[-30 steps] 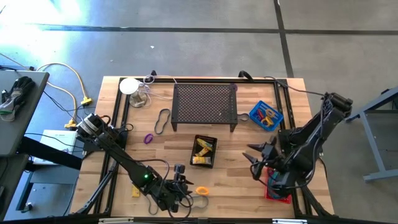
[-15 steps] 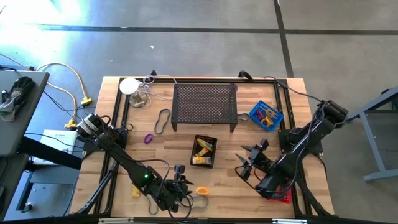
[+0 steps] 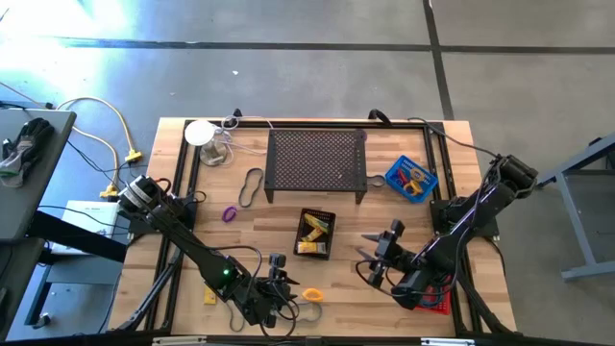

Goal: Pick & Place Office Desk Supplies
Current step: Put the orange spring keychain into the blue bin

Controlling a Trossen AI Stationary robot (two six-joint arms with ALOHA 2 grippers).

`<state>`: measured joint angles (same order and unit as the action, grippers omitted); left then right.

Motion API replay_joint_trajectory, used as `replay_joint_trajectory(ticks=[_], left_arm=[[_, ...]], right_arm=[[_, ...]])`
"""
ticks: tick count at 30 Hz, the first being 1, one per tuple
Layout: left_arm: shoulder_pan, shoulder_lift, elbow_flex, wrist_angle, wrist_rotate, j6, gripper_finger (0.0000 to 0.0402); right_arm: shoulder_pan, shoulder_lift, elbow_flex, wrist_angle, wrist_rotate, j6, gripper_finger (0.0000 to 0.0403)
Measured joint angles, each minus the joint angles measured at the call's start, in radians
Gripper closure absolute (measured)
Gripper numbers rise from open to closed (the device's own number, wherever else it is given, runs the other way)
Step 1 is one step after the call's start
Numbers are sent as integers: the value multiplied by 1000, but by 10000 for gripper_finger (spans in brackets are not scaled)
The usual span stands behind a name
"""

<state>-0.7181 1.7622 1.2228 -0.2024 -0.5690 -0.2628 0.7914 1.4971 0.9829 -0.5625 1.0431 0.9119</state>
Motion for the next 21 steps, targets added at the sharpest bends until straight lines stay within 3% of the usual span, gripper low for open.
replay_joint_trajectory(ticks=[11,17,21], left_arm=[[-38,-36,0,-123,2,-59,259],[-98,-104,0,-329,23,-207,259],[-113,-112,0,-496,77,-372,259]], right_arm=[[0,0,0,15,0,-1,225],[-1,8,0,53,-2,-37,225],[-6,54,0,155,-5,-151,225]])
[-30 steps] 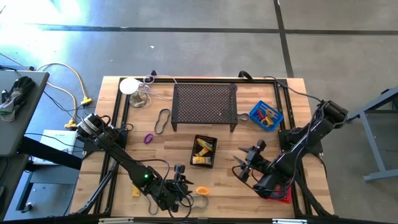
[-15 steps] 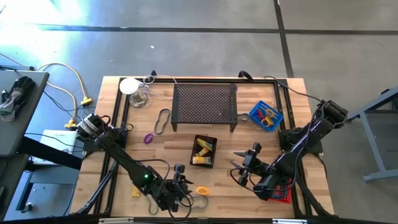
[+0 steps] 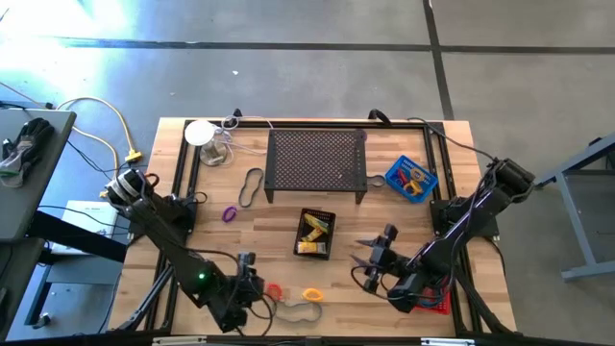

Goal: Pick & Place Office Desk Supplies
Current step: Put the orange spring keychain into the blue bin

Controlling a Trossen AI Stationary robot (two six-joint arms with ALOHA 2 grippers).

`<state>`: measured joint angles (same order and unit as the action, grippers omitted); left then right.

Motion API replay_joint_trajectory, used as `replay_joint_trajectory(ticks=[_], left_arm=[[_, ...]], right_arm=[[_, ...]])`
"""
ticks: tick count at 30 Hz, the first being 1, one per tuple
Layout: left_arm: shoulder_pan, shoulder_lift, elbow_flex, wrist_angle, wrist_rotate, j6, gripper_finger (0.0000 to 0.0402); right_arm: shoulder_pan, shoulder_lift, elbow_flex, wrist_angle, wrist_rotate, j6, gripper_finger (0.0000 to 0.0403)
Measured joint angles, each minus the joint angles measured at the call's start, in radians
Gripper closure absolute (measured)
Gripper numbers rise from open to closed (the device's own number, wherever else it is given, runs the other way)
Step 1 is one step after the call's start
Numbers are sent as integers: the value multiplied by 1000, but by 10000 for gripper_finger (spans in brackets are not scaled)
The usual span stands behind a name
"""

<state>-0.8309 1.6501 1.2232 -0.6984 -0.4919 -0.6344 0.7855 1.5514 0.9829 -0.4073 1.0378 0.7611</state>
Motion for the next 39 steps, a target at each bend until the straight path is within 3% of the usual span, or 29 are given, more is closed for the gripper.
replay_joint_trajectory(ticks=[5,8,15,21,26,33,39], left_arm=[[20,0,0,-162,75,-232,259],[29,0,0,-170,97,-258,259],[30,4,0,-34,89,-34,259],[20,63,-2,26,35,212,259],[42,123,-3,44,6,312,259],[126,129,-6,127,188,428,259],[170,133,-36,139,272,466,259]], right_arm=[[-26,70,0,197,-87,-238,225],[-44,98,0,322,-162,-359,225],[-75,109,0,416,-316,-426,227],[-74,109,0,419,-337,-426,226],[-74,109,0,419,-338,-426,226],[-75,109,0,419,-339,-426,226],[-74,109,0,416,-341,-426,227]])
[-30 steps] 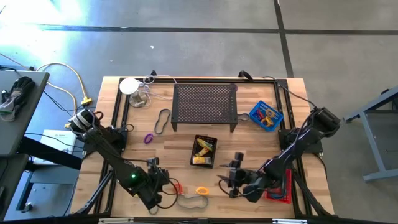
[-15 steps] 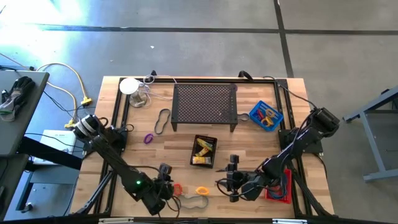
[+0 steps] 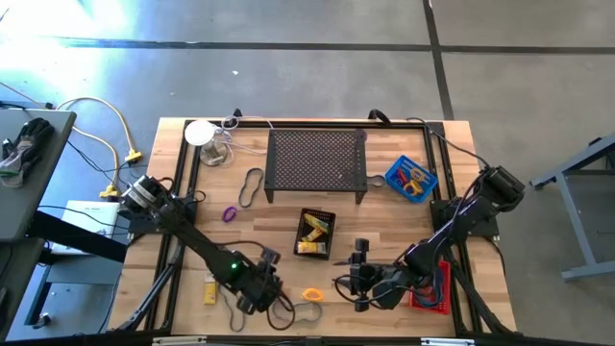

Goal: Pick & Place Office Desk Supplies
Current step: Put the orange spring keychain into the blue bin

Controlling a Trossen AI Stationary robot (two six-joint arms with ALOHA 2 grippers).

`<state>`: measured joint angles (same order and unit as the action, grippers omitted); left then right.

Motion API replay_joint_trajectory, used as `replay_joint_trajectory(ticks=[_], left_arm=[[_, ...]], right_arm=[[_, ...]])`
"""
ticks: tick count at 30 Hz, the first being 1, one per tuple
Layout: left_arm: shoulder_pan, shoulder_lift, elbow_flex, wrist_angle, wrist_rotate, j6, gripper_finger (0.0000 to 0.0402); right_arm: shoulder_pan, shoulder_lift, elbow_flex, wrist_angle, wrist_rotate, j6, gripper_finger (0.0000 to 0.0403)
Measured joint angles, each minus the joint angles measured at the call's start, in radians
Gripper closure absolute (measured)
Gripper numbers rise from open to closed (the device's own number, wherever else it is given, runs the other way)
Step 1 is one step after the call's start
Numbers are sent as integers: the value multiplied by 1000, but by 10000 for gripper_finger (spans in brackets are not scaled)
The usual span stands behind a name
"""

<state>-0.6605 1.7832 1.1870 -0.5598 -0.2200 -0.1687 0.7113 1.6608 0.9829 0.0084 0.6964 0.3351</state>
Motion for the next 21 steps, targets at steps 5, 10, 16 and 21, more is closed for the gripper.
replay_joint_trajectory(ticks=[5,10,16,21], left_arm=[[5,0,0,-2,25,103,259],[5,0,0,1,27,169,259],[5,4,0,16,33,148,259],[9,9,0,19,31,147,259]], right_arm=[[0,0,0,-2,0,0,227],[0,0,0,-4,0,10,227],[0,0,0,-4,-1,12,227],[0,0,0,-2,-1,12,227]])
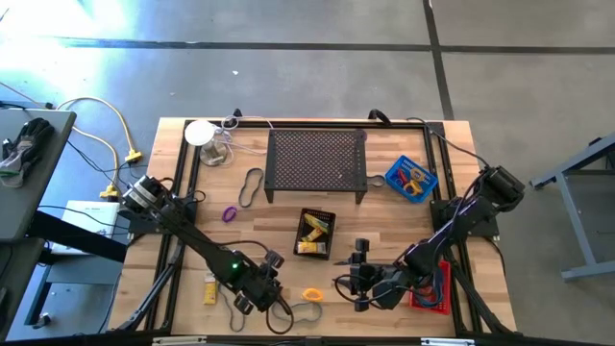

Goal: Pick & Place Office Desk Supplies
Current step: Put the orange spring keychain into the blue bin

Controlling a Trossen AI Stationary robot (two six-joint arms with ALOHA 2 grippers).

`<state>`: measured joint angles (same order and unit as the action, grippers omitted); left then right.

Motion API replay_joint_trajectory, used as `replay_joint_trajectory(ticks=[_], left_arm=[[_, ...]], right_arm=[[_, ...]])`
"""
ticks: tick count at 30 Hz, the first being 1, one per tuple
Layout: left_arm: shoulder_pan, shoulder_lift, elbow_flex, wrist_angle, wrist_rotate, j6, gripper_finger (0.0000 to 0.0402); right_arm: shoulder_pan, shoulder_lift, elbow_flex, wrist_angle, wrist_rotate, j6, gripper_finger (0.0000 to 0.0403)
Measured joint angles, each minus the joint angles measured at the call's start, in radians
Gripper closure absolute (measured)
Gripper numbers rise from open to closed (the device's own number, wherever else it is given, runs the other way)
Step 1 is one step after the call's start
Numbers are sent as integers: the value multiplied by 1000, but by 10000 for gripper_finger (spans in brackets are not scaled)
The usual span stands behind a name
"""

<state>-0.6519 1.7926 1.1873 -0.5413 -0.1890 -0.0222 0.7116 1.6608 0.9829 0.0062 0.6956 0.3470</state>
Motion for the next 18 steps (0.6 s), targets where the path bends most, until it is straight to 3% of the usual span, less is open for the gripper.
replay_joint_trajectory(ticks=[18], left_arm=[[42,50,-36,73,84,-16,259]], right_arm=[[0,0,0,16,-50,1,227]])
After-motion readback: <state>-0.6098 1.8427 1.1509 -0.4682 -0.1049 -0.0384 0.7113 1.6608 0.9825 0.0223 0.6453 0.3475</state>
